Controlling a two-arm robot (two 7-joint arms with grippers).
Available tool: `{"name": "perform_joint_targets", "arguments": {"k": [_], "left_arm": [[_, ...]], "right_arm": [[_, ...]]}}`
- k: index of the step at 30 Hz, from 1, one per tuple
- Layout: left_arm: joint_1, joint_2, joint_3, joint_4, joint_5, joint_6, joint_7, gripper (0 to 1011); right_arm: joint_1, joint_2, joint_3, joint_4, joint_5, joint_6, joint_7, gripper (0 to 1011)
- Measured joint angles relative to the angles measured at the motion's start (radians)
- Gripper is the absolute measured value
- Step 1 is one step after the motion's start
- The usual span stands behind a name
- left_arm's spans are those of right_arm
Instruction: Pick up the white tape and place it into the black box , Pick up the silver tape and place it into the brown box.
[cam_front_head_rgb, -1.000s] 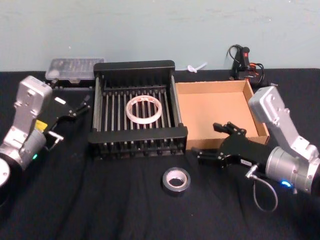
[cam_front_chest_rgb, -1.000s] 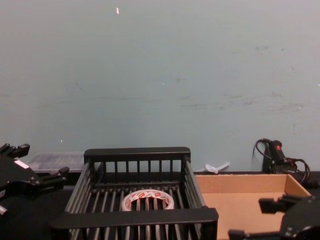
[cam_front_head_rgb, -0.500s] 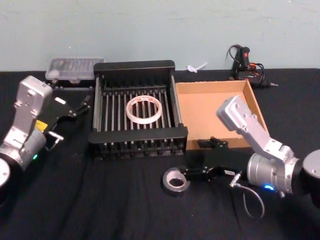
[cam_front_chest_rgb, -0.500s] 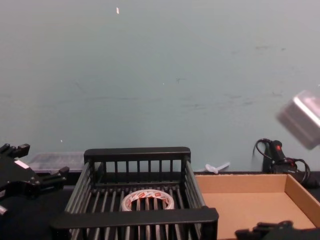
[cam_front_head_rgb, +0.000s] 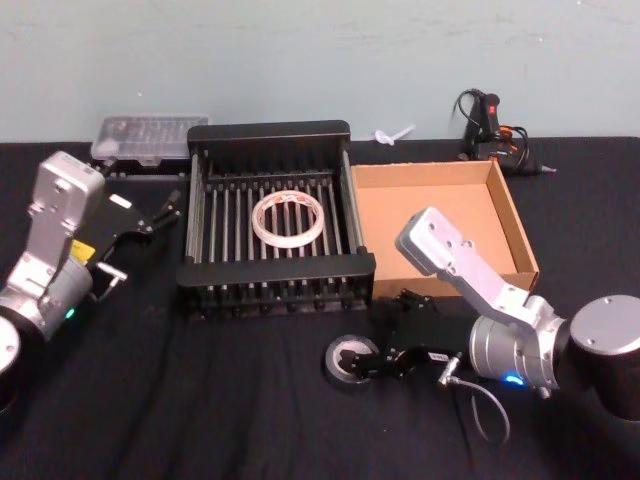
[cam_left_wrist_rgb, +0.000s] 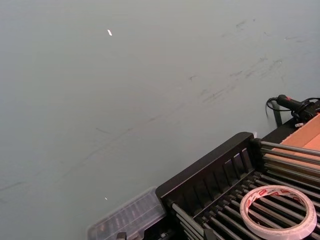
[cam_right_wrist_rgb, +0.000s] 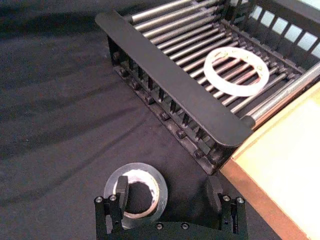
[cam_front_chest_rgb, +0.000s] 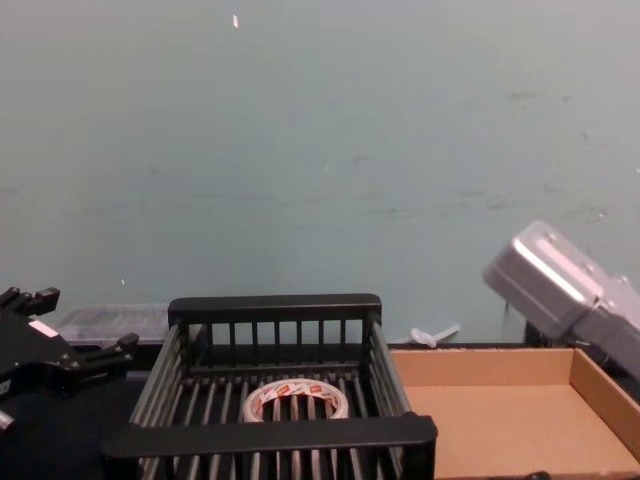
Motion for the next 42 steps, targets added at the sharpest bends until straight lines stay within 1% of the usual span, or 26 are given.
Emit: {"name": "perform_joint_targets", "arguments": {"k": [6, 12, 27, 38, 40, 41, 42], "left_arm": [[0.000, 0.000, 0.000, 0.000, 0.000, 0.000, 0.000, 1002], [0.000, 0.000, 0.000, 0.000, 0.000, 0.000, 0.000, 1002], [0.000, 0.000, 0.000, 0.000, 0.000, 0.000, 0.000, 1001], [0.000, 0.000, 0.000, 0.000, 0.000, 0.000, 0.000, 1001], [0.000, 0.000, 0.000, 0.000, 0.000, 0.000, 0.000, 1001], [0.000, 0.000, 0.000, 0.000, 0.000, 0.000, 0.000, 1001], [0.000, 0.000, 0.000, 0.000, 0.000, 0.000, 0.000, 1001]], "right_arm": [[0.012, -0.017, -0.003, 0.017, -0.019, 0.031, -0.004, 1002], [0.015, -0.027, -0.001, 0.024, -0.032, 0.049, -0.007, 1002], [0.019, -0.043, 0.002, 0.036, -0.050, 0.065, 0.010, 1002], [0.019, -0.043, 0.002, 0.036, -0.052, 0.065, 0.010, 1002], [0.019, -0.043, 0.002, 0.036, -0.052, 0.065, 0.010, 978], [0.019, -0.043, 0.002, 0.036, -0.052, 0.065, 0.010, 948], [0.019, -0.042, 0.002, 0.036, -0.052, 0.065, 0.010, 948]]}}
